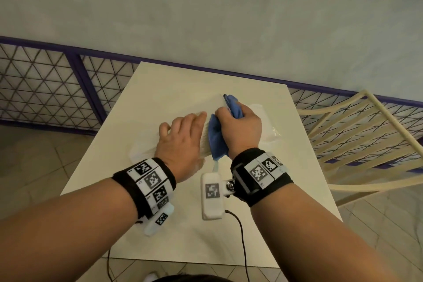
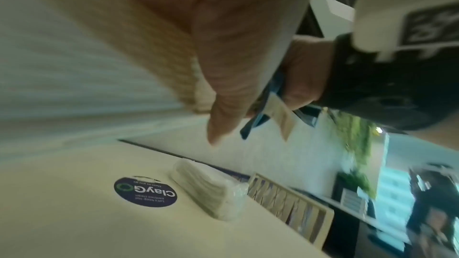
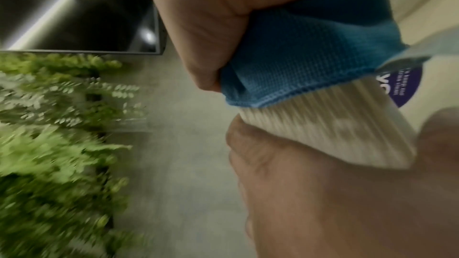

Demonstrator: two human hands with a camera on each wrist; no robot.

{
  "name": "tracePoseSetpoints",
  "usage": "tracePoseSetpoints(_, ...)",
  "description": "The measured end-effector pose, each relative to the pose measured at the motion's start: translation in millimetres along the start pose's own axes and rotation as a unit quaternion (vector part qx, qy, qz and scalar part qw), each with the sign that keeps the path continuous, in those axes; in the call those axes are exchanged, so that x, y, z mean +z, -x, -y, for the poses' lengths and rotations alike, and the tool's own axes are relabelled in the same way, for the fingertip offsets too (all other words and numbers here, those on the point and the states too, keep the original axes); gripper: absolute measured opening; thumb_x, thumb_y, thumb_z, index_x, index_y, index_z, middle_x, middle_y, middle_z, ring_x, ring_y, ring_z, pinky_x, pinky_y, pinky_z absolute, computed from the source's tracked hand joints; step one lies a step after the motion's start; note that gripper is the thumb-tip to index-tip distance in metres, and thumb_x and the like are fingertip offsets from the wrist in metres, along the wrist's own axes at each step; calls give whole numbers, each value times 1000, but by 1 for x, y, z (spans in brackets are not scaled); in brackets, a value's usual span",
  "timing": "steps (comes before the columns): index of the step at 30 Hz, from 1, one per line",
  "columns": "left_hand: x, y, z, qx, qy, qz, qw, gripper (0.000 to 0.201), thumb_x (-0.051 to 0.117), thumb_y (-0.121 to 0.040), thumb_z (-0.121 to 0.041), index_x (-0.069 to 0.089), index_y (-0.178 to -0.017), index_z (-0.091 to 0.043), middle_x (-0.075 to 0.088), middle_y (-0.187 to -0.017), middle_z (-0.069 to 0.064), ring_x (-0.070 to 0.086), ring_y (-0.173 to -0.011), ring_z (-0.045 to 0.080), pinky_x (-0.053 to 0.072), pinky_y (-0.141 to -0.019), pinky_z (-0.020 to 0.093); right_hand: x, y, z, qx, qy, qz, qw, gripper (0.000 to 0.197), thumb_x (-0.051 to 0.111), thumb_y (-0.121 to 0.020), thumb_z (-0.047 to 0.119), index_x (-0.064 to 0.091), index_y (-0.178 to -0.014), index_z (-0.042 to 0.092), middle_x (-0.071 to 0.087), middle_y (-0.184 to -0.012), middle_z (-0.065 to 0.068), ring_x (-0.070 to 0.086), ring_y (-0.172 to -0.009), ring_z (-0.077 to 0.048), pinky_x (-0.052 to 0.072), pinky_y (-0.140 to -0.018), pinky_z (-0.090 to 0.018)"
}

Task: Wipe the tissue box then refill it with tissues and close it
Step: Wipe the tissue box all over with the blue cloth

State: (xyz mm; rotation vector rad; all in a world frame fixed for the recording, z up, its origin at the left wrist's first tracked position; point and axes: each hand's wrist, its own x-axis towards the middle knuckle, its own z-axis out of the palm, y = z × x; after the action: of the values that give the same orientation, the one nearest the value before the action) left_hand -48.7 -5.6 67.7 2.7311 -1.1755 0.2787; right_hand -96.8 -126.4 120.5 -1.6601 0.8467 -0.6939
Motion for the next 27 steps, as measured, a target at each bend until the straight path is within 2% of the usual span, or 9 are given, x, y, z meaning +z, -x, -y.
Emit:
tracePoseSetpoints(2, 1, -4, 5, -30, 78, -39, 996, 102, 78, -51, -33, 29, -139, -17, 47, -130, 4, 48, -110, 27, 36, -88, 43, -3, 6, 10, -44, 33, 56, 997, 19, 60, -81, 28, 68, -98, 24, 68, -85, -4, 66, -83, -22, 56, -80, -37)
tracePoseSetpoints(5, -1, -7, 25, -66, 218, -54, 972, 88, 73, -56, -14, 37, -135, -19, 46, -128, 5, 44, -113, 30, 30, -94, 40, -17, 3, 14, -53, 102, 183, 976, 33, 44, -96, 33, 56, -127, 27, 62, -100, 5, 59, -94, -15, 47, -90, -29)
tracePoseSetpoints(9, -4, -3, 51, -84, 294, -51, 951, 81, 67, -60, -7, 35, -132, -24, 39, -125, 3, 33, -106, 14, 34, -101, 43, -42, -19, 14, -6, 69, 100, 993, 30, 41, -99, 35, 59, -115, 17, 66, -108, -5, 60, -104, -23, 49, -94, -39)
tracePoseSetpoints(13, -12, -7, 47, -80, 339, -45, 936, 80, 66, -66, -6, 31, -133, -33, 42, -125, -2, 43, -118, 21, 48, -81, 37, -32, -12, 29, -70, 63, 124, 988, 33, 33, -100, 40, 58, -113, 23, 64, -117, -7, 57, -114, -25, 46, -99, -40)
tracePoseSetpoints(15, -13, -9, 40, -86, 341, -52, 935, 85, 74, -65, -10, 30, -135, -31, 43, -126, -3, 48, -109, 17, 47, -79, 33, -12, 7, 27, -139, 189, 211, 949, 40, 25, -102, 39, 46, -135, 29, 39, -149, -8, 29, -142, -27, 25, -115, -47)
tracePoseSetpoints(17, -10, -7, 36, -94, 354, -63, 928, 82, 77, -66, -13, 33, -135, -23, 46, -129, 2, 50, -111, 19, 45, -86, 30, 3, 27, 18, -182, 249, 277, 910, 45, 23, -102, 40, 24, -147, 35, 10, -161, 6, -3, -149, -18, -4, -116, -54)
tracePoseSetpoints(20, -3, -2, 38, -87, 350, -69, 930, 71, 75, -69, -12, 38, -131, -17, 51, -125, 7, 53, -109, 25, 43, -86, 27, 6, 33, 1, -247, 305, 294, 871, 46, 26, -101, 43, 17, -146, 45, 3, -160, 16, -8, -147, -10, -17, -110, -52)
tracePoseSetpoints(23, -7, -1, 38, -103, 362, -69, 924, 71, 80, -62, -28, 40, -121, -28, 48, -116, -5, 51, -101, 15, 47, -82, 32, -7, 6, -14, -176, 302, 228, 909, 47, 24, -101, 44, 13, -146, 46, 6, -159, 17, 1, -148, -10, -11, -113, -53)
tracePoseSetpoints(27, -15, 3, 35, -105, 372, -58, 921, 75, 80, -63, -24, 38, -124, -33, 45, -119, -5, 51, -96, 13, 45, -81, 31, -5, 1, -16, -116, 241, 180, 947, 50, 24, -102, 40, 13, -150, 33, 10, -161, 5, 2, -149, -24, -5, -117, -50)
